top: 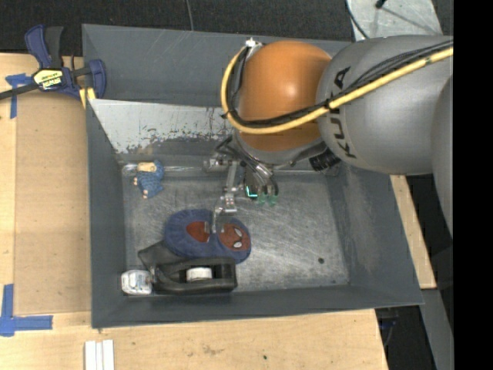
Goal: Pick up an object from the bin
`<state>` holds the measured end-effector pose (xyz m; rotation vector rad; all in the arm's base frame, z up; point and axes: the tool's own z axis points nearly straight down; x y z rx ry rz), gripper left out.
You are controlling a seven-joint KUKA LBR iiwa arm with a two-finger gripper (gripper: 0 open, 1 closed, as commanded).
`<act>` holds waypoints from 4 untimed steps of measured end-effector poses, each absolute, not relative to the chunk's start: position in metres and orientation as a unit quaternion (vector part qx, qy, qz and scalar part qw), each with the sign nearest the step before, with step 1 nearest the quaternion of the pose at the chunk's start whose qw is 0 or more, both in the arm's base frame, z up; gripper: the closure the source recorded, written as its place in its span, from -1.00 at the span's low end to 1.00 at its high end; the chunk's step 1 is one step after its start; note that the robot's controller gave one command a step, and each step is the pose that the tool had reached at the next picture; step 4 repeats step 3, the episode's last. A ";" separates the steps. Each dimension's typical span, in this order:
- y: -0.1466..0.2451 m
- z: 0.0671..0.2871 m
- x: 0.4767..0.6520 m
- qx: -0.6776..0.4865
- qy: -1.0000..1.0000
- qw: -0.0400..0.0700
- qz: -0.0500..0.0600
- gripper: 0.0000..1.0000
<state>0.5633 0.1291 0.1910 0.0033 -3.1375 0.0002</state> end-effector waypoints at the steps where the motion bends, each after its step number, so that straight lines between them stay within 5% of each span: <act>1: 0.127 0.080 0.562 -0.068 -0.998 -0.001 -0.001 -1.00; 2: 0.128 0.083 0.558 -0.066 -0.998 0.011 0.001 1.00; 3: 0.135 0.226 0.577 -0.049 -0.999 -0.006 -0.002 1.00; 4: 0.135 0.226 0.577 -0.049 -0.999 -0.006 -0.002 1.00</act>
Offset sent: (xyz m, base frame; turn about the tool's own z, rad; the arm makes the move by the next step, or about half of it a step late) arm -0.0032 -0.0023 -0.1134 0.1369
